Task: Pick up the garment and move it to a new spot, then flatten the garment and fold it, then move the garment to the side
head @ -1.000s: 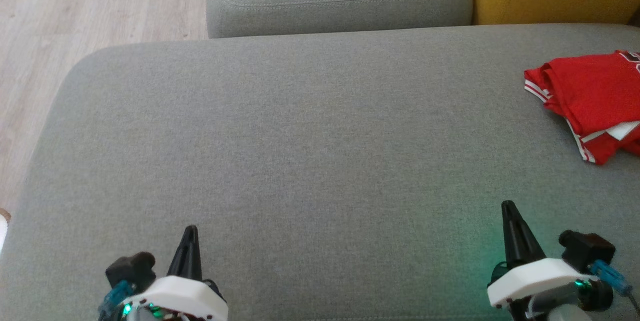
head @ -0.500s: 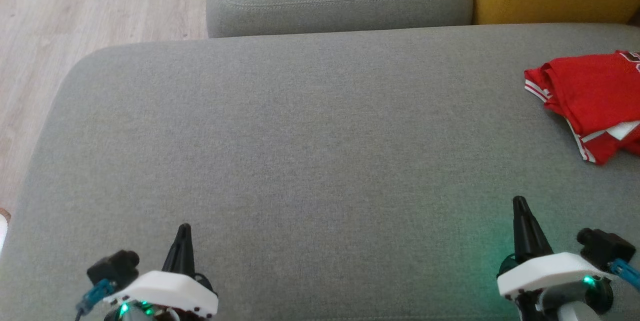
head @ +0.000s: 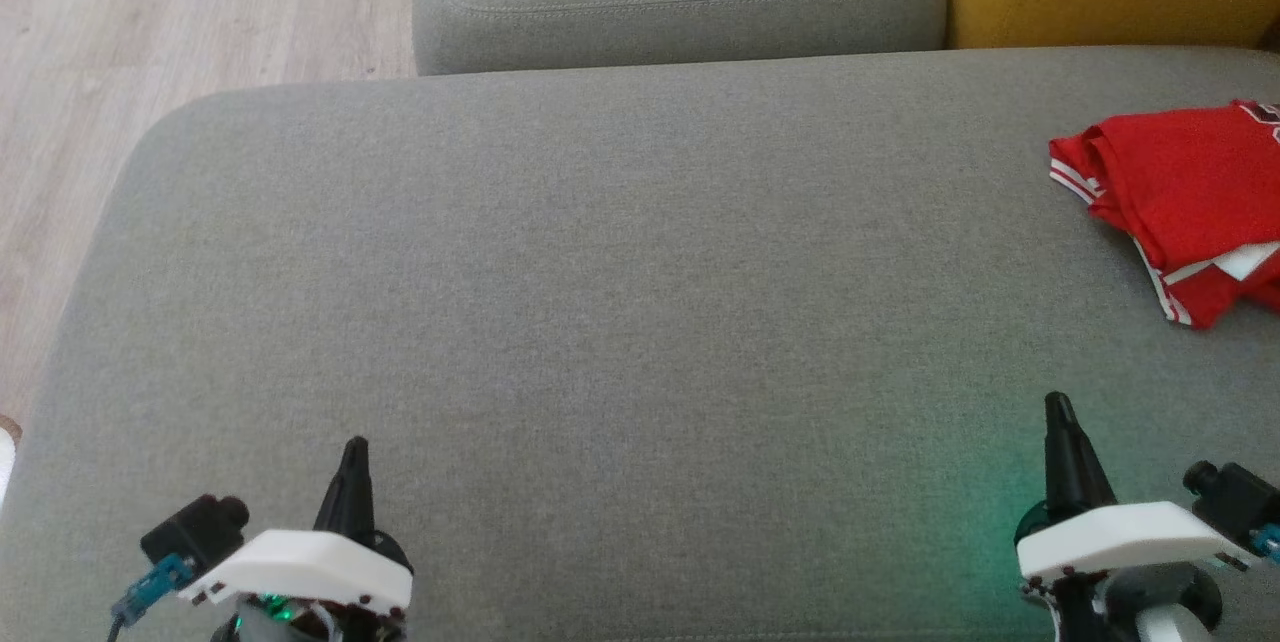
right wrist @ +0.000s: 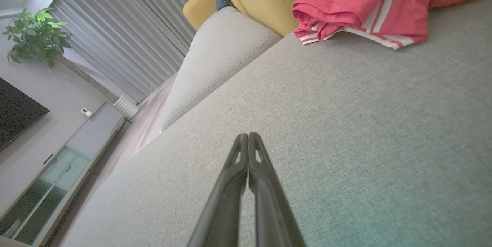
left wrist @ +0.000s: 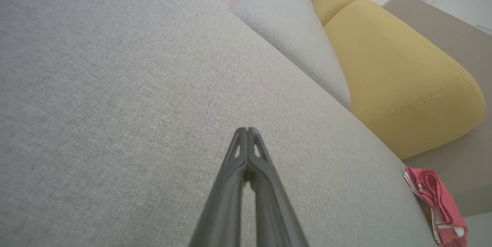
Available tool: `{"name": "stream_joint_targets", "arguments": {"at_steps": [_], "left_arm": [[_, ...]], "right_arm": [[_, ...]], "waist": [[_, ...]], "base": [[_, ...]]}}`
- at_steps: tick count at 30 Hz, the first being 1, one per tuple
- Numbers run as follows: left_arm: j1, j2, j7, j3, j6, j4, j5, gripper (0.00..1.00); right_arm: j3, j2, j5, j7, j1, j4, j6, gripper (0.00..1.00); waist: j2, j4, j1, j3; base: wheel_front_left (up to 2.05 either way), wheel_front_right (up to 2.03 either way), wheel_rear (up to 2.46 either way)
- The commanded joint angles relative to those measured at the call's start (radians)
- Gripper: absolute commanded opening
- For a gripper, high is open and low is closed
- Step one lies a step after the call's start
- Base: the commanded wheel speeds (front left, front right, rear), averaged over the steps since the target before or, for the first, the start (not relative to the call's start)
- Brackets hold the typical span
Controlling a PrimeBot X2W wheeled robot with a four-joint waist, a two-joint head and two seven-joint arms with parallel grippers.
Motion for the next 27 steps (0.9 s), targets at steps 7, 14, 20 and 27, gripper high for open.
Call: {"name": "stream_joint_targets", "arguments": {"at_steps": [7, 14, 20, 27], "left_arm": [[-0.063, 0.003, 0.022, 0.046, -0.020, -0.036, -0.092, 0.00], [-0.071, 0.003, 0.042, 0.065, -0.034, -0.038, -0.166, 0.00], [-0.077, 0.002, 0.060, 0.082, -0.046, -0.040, -0.230, 0.00], [-0.085, 0.002, 0.080, 0.101, -0.059, -0.042, -0.304, 0.00]], "right_arm": [[-0.006, -0.003, 0.104, 0.018, -0.064, -0.043, 0.000, 0.00], [-0.014, -0.003, 0.186, 0.034, -0.069, -0.048, 0.000, 0.00], [-0.020, -0.004, 0.256, 0.048, -0.073, -0.051, 0.000, 0.00], [-0.028, -0.004, 0.338, 0.064, -0.078, -0.056, -0.001, 0.00]], "waist": [[0.0000, 0.000, 0.0000, 0.000], [0.0000, 0.001, 0.0000, 0.001], [0.0000, 0.001, 0.0000, 0.001], [0.0000, 0.001, 0.0000, 0.001]], "base": [[0.00, 0.00, 0.00], [0.00, 0.00, 0.00], [0.00, 0.00, 0.00], [0.00, 0.00, 0.00]]}}
